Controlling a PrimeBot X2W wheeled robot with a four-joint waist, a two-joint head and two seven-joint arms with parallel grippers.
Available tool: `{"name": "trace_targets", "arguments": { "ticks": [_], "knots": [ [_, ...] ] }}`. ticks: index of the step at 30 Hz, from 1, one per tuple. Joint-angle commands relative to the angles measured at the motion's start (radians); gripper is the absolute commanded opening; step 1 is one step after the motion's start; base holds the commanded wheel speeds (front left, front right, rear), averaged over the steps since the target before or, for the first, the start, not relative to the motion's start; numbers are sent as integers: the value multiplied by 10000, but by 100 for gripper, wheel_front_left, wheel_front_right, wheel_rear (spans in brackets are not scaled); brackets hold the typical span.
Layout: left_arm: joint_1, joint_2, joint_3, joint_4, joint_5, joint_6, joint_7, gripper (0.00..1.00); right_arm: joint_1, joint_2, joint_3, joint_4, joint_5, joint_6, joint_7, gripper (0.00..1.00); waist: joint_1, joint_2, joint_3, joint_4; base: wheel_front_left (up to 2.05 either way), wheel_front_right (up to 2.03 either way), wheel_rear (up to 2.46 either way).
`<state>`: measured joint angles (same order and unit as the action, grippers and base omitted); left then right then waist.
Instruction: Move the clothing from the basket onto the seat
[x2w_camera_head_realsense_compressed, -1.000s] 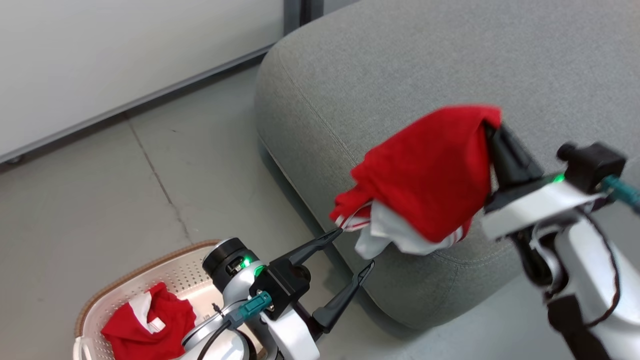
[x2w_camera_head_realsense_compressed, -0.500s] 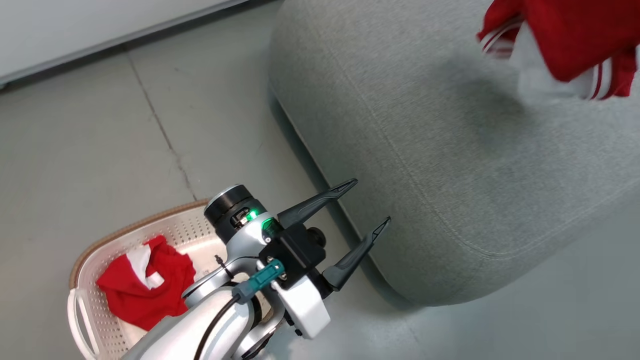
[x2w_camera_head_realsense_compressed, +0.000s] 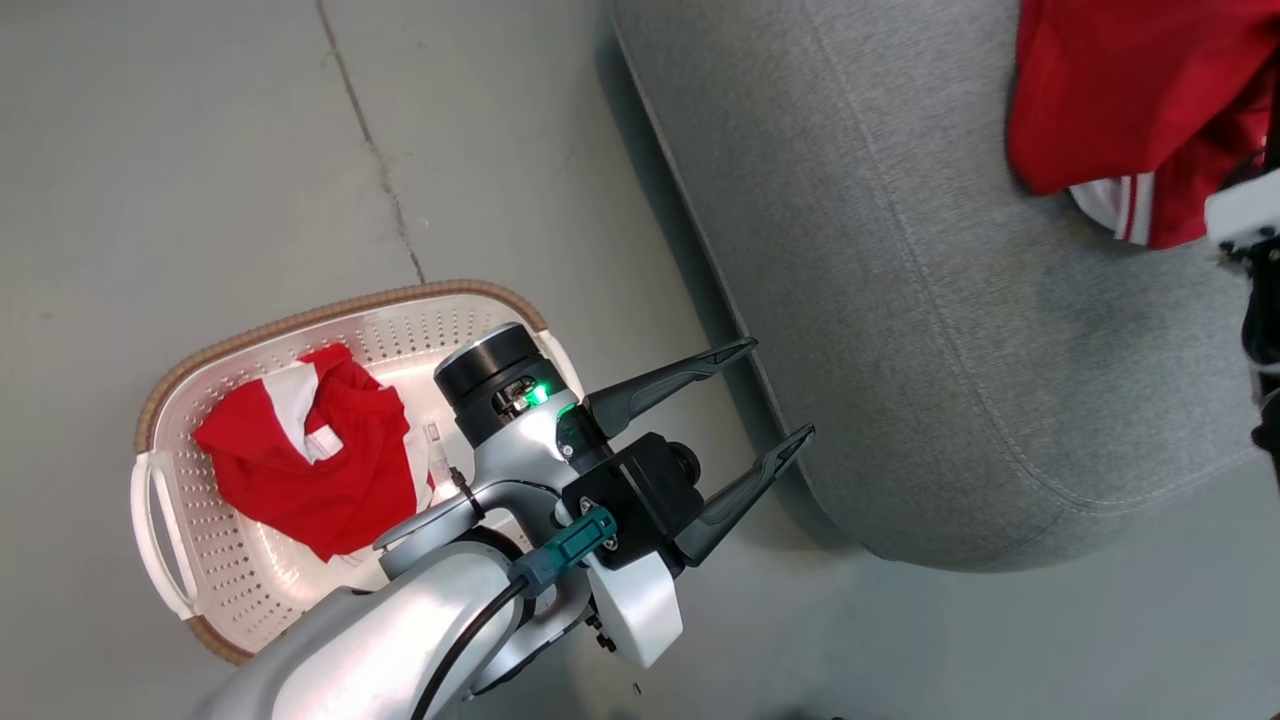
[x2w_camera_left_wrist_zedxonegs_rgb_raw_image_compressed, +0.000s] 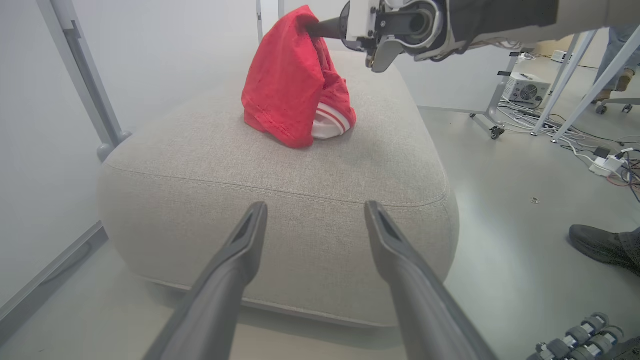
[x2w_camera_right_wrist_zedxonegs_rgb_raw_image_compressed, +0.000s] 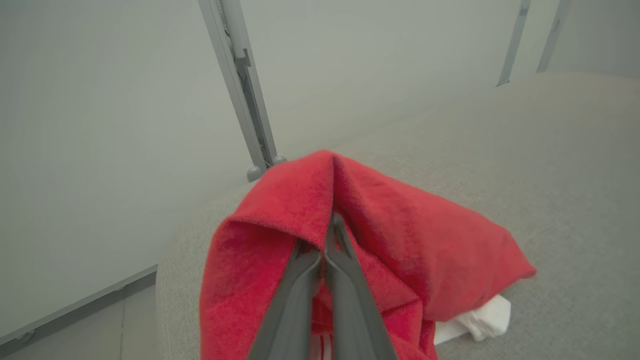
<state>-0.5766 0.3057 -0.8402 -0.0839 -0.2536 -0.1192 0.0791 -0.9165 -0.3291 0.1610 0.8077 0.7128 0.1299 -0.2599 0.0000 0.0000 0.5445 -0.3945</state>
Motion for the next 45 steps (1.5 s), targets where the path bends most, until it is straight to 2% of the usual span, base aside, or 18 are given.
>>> {"name": "trace_targets", "arguments": {
  "ticks": [1, 4, 10, 11, 12, 13, 18, 25, 26, 27, 35, 40, 45],
  "knots": [
    [-207, 78, -26, -19, 9, -13, 4, 100, 263, 111, -145, 195, 188, 16, -63, 0, 0, 0, 276, 196, 0, 0, 0],
    [-264, 106, -79, 56, 9, -18, 37, 100, 641, 368, -371, 354, 519, 18, -64, 0, 0, 0, 354, 210, 0, 0, 0],
    [-284, 189, -62, 234, -38, -1, -108, 100, 957, 424, -320, 237, 575, 18, -65, 0, 0, 0, 140, 106, 0, 0, 0],
    [-231, 174, -93, 294, -68, -2, -162, 100, 1063, 416, -217, 313, 513, 18, -64, 13, 0, 0, 10, 100, 0, 0, 0],
    [-144, 154, -123, 358, -100, 0, -208, 100, 1127, 360, -147, 335, 444, 18, -64, 40, 0, 0, -144, 90, 0, 0, 0],
    [-47, 114, -150, 431, -156, 12, -283, 100, 1178, 321, -153, 340, 432, 16, -65, 100, 0, 0, -317, 82, 0, 0, 0],
    [300, -95, -215, 718, -374, 95, -653, 100, 1757, 215, -102, 283, 158, 16, -64, 100, 0, 0, -1113, 147, 0, 0, 0],
    [1077, -415, -52, 1179, -829, 564, -1341, 100, 3299, 79, -272, -278, -645, 16, -66, 100, 0, 0, -2446, 411, 0, 0, 0],
    [1233, -432, 34, 1225, -919, 677, -1433, 100, 3541, 117, -366, -497, -750, 16, -65, 100, 0, 0, -2612, 444, 0, 0, 0],
    [1548, -449, 223, 1284, -1084, 971, -1619, 100, 4030, 168, -634, -949, -1010, 16, -65, 100, 0, 0, -2911, 512, 0, 0, 0],
    [2391, -421, 900, 1258, -1592, 1814, -2159, 100, 5708, 766, -1773, -3520, -2205, 16, -65, 100, 0, 0, -3666, 1118, 0, 0, 0],
    [2625, -357, 1406, 1170, -1824, 2267, -2428, 100, 6503, 1274, -1876, -5061, -2933, 16, -34, 100, 0, 0, -3961, 1637, 0, 0, 0],
    [2733, -239, 2152, 1097, -2081, 2834, -2739, 100, 6933, 1697, -1791, -6390, -3489, 16, 521, 100, 0, 0, -4152, 2185, 0, 0, 0]
  ]
}}
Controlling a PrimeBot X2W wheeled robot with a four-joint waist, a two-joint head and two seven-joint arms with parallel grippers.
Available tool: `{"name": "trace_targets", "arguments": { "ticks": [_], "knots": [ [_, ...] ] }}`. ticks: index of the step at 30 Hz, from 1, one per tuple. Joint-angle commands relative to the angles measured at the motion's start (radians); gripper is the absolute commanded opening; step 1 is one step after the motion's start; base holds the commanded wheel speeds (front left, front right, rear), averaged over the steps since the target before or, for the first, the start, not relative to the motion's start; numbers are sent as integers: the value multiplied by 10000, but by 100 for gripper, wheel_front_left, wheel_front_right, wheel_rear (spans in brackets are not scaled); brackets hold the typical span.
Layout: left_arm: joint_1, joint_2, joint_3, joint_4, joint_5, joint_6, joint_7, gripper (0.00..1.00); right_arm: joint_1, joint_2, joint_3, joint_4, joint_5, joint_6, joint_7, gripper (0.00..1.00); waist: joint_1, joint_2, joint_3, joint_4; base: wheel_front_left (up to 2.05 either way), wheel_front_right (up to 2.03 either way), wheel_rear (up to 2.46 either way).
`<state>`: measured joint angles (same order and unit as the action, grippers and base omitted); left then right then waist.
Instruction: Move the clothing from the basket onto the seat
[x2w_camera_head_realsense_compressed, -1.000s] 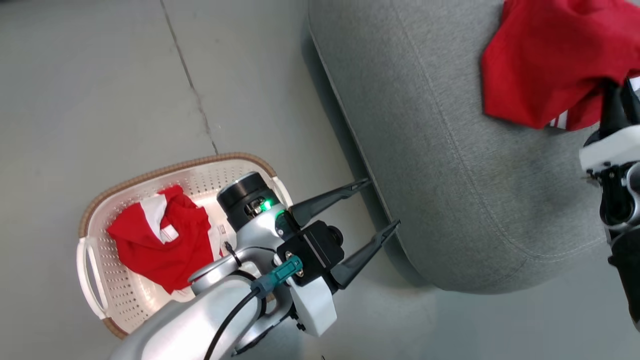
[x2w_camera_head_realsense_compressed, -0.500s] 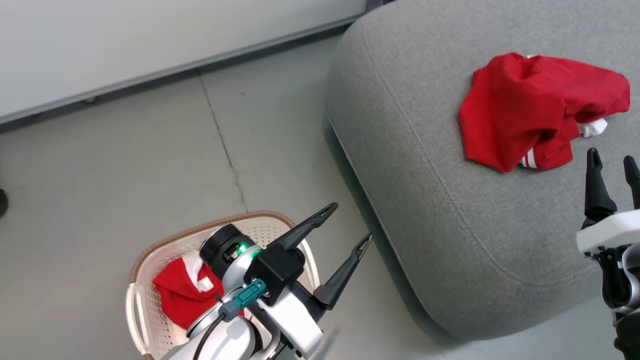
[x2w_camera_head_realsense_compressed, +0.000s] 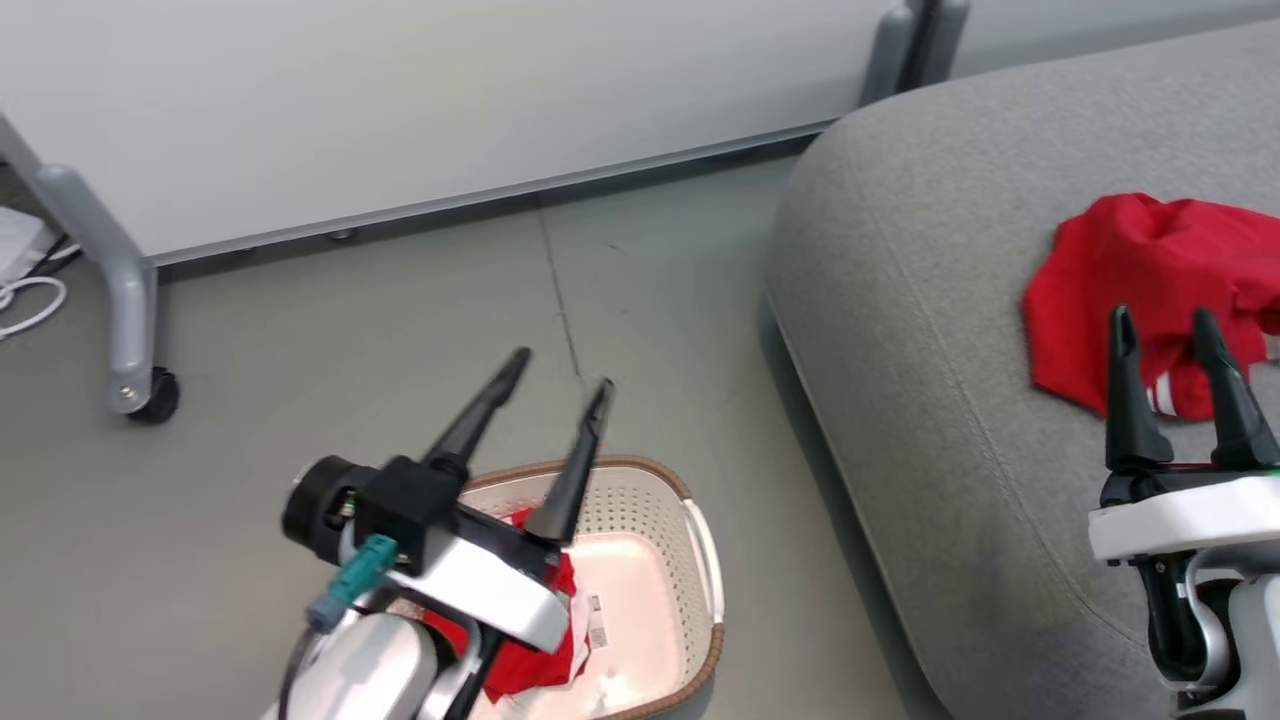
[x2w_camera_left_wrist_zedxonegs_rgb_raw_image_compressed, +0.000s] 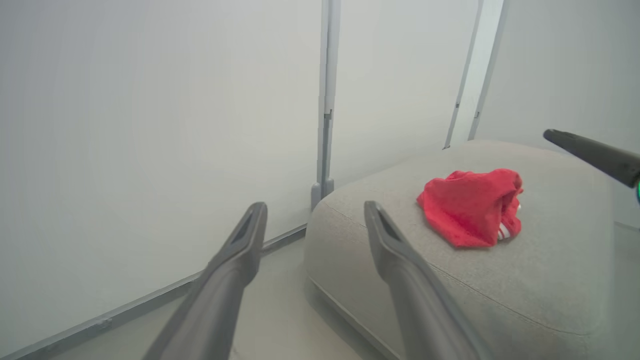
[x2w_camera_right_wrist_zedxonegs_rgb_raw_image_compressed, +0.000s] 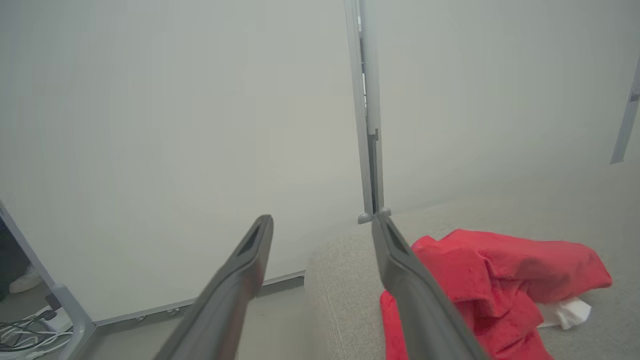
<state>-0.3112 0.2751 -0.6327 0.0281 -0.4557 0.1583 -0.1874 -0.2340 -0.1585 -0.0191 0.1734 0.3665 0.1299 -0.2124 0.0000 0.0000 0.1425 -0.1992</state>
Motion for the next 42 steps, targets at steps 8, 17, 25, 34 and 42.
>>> {"name": "trace_targets", "arguments": {
  "ticks": [8, 17, 25, 34, 42],
  "knots": [
    [488, 309, 1483, -174, -434, 928, -527, 100, 633, 497, 194, -1545, -680, 16, 873, 100, 0, 0, -305, 1052, 0, 0, 0],
    [1461, 628, 2927, -422, -747, 1247, -768, 100, 1057, 656, 295, -1923, -909, 16, 1189, 100, 0, 0, -505, 1489, 0, 0, 0],
    [2730, 760, 3894, -835, -580, 1127, -795, 100, 1468, 605, 303, -1892, -1065, 16, 1312, 100, 0, 0, -803, 1684, 0, 0, 0],
    [3719, 860, 4211, -670, -485, 443, -786, 100, 2005, 550, 370, -1778, -1168, 16, 1467, 100, 0, 0, -1271, 1809, 0, 0, 0],
    [4142, 957, 4081, -487, -289, 311, -763, 100, 2376, 616, 321, -1853, -1352, 16, 1661, 100, 0, 0, -1514, 1818, 0, 0, 0]
  ]
}}
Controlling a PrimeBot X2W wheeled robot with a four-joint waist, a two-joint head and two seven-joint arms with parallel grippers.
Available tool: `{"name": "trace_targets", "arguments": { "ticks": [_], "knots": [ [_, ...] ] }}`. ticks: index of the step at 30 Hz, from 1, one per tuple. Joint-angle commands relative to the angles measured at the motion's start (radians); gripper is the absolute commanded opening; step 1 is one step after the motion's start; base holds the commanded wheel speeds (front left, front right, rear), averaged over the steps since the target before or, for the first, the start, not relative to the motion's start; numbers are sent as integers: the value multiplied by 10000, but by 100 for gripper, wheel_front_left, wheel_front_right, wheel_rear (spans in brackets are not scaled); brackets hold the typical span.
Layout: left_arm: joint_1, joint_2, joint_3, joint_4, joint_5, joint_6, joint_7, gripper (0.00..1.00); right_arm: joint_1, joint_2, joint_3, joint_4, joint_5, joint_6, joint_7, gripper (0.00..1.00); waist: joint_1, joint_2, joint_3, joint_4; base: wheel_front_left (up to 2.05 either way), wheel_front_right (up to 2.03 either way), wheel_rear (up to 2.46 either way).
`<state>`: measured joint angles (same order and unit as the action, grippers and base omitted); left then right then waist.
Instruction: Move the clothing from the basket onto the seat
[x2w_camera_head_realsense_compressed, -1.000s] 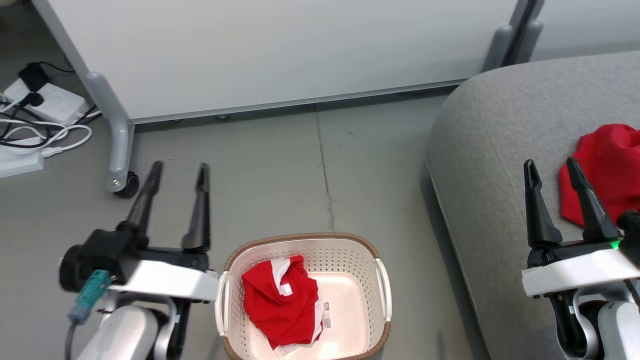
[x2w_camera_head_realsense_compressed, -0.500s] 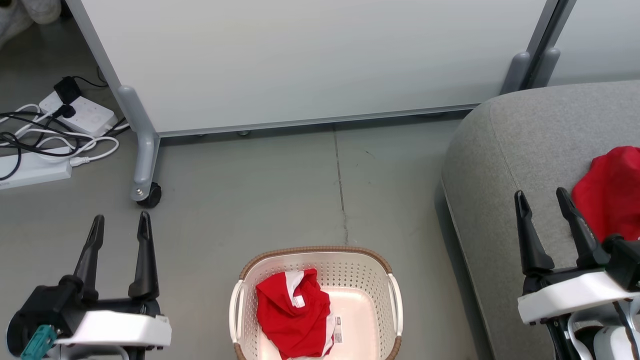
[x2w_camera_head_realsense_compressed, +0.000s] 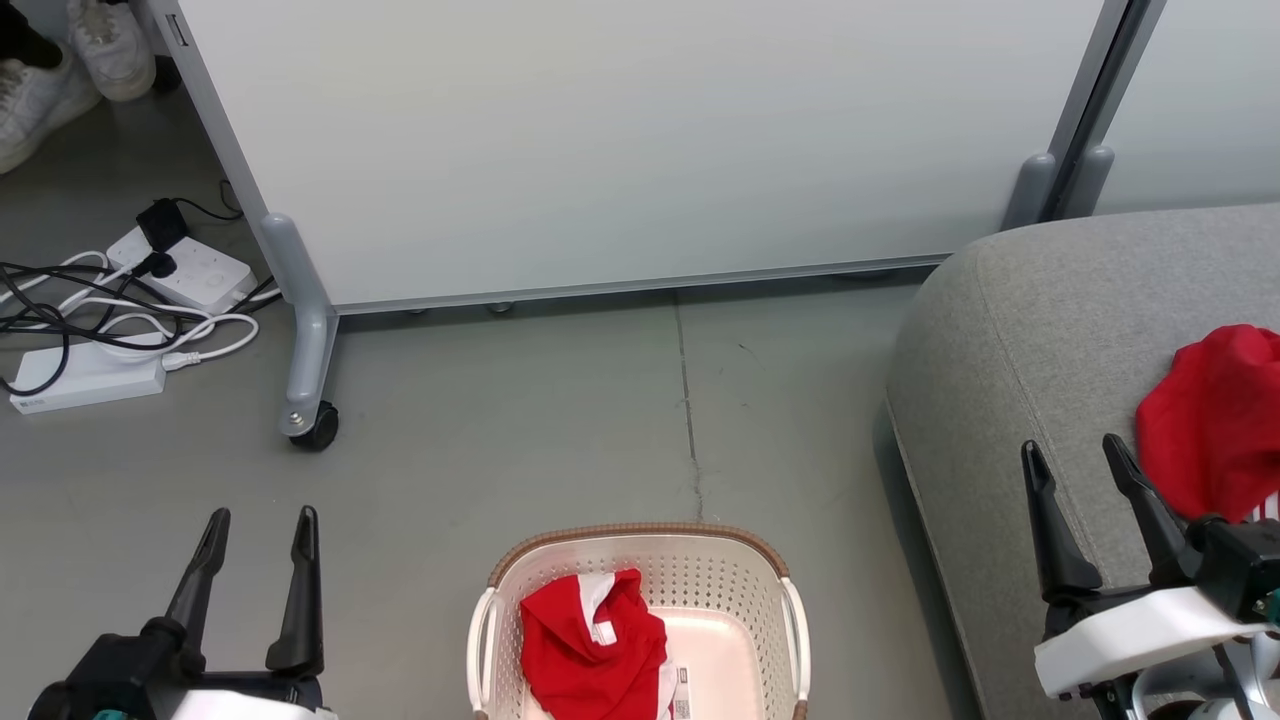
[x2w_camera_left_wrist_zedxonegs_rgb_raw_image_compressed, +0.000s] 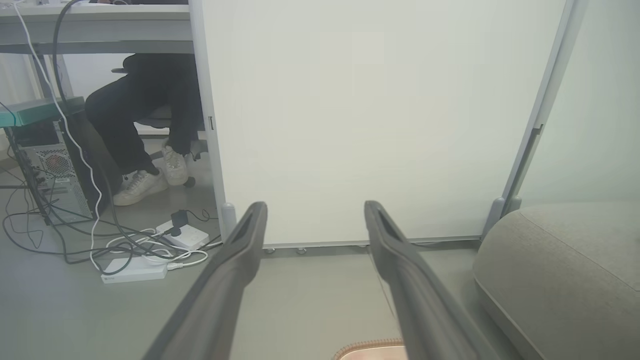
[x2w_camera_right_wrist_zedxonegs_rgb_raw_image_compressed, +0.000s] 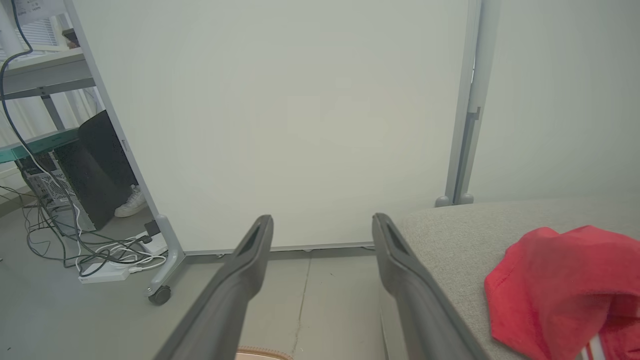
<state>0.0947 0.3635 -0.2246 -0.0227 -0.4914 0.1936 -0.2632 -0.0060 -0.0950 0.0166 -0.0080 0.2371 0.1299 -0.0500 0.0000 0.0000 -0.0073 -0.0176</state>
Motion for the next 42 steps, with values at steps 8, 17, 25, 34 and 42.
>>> {"name": "trace_targets", "arguments": {
  "ticks": [8, 17, 25, 34, 42],
  "knots": [
    [117, 110, -154, -94, 118, 57, 141, 100, 260, 87, -79, -143, -101, 16, 199, 100, 0, 0, -73, 24, 0, 0, 0],
    [73, 157, -236, -222, 142, 175, 347, 100, 267, 144, -82, -149, -103, 16, 237, 100, 0, 0, -7, -27, 0, 0, 0],
    [118, 180, -257, -334, 78, 268, 453, 100, 237, 168, -74, -131, -79, 16, 232, 100, 0, 0, 67, -70, 0, 0, 0],
    [-658, 183, -369, -755, 325, 290, 453, 100, -49, 180, -166, -498, -32, 16, 223, 100, 0, 0, 663, 23, 0, 0, 0],
    [-2997, -358, -1270, 211, 606, -492, 566, 100, -916, -22, 71, -1078, 65, 16, 210, 100, 0, 0, 2514, -220, 0, 0, 0]
  ]
}}
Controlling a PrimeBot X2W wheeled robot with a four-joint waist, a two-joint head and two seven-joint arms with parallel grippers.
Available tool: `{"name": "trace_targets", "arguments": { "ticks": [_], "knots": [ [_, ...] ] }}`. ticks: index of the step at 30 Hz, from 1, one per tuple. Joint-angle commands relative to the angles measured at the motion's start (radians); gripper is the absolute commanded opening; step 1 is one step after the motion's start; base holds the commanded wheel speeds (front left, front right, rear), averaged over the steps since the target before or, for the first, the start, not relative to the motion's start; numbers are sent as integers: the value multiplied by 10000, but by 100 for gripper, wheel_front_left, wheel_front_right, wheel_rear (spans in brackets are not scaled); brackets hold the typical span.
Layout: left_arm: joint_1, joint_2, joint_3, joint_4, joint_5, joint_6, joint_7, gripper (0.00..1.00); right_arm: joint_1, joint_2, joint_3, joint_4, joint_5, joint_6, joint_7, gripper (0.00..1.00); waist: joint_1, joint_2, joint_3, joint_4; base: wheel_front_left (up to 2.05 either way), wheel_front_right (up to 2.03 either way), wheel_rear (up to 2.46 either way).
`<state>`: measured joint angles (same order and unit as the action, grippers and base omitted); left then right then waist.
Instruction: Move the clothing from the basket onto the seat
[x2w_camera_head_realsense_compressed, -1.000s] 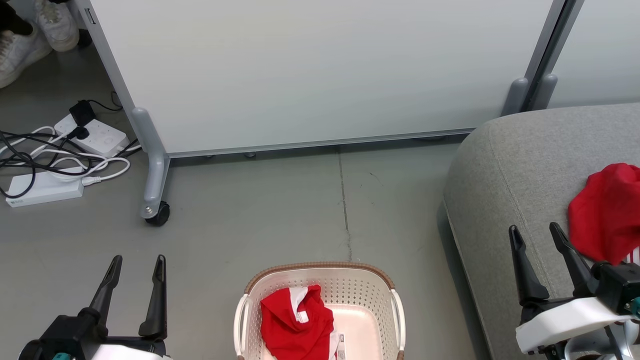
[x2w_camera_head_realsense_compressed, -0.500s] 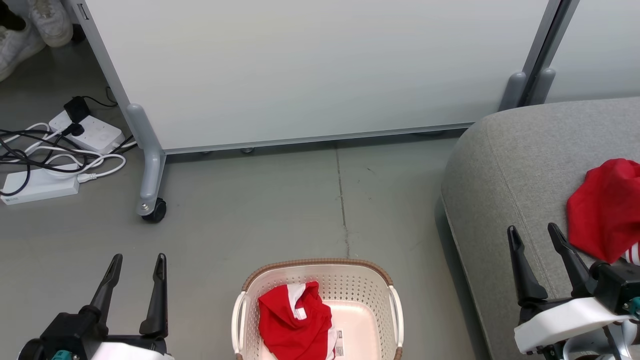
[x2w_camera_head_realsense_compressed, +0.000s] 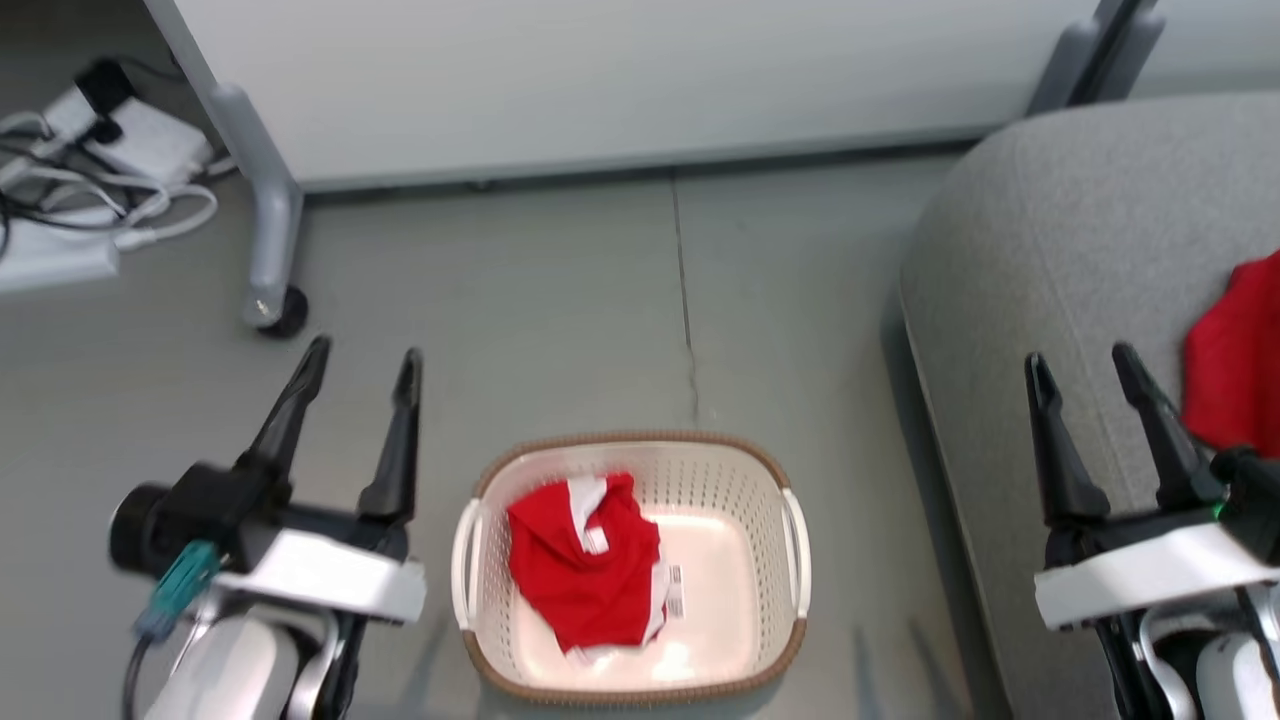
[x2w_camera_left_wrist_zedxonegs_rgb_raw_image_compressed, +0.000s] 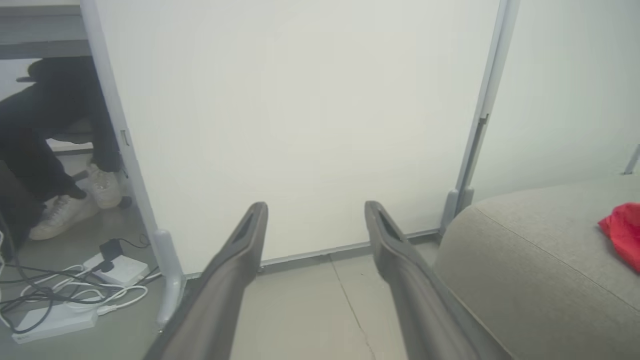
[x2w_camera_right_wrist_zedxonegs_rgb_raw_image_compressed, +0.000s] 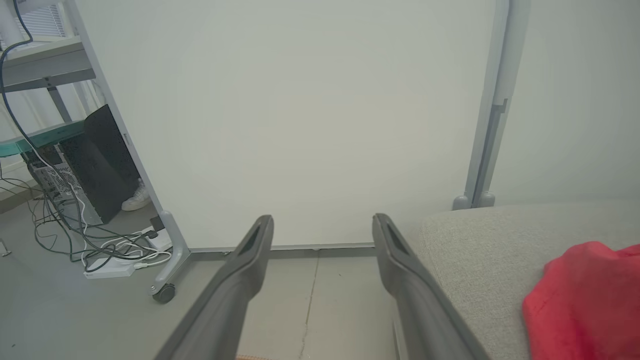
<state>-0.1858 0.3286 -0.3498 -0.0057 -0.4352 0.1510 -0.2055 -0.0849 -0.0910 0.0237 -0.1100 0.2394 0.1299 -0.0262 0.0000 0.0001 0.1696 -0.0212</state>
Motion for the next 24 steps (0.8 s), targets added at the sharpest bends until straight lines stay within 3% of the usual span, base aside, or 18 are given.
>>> {"name": "trace_targets", "arguments": {
  "ticks": [1, 7, 14, 24],
  "knots": [
    [-487, -138, -173, 313, 54, -205, -22, 100, -279, -87, 40, -105, 81, 16, -79, 100, 0, -1, 1018, -251, 0, 0, 0],
    [-2277, -900, -1031, 2523, 232, -1048, -56, 100, -1217, -184, 293, -305, 230, 16, -428, 100, 0, -1, 2741, -735, 0, 0, 0],
    [-4097, -1624, -1830, 5209, 731, -1588, -11, 100, -2136, -106, 587, -142, 387, 16, -1067, 100, 0, -1, 4429, -1517, 0, 0, 0],
    [-6045, -1946, -2747, 8734, 1467, -2116, 552, 100, -3067, 158, 1338, 269, 781, 16, -1886, 100, 0, -1, 6090, -2669, 0, 0, 0]
  ]
}}
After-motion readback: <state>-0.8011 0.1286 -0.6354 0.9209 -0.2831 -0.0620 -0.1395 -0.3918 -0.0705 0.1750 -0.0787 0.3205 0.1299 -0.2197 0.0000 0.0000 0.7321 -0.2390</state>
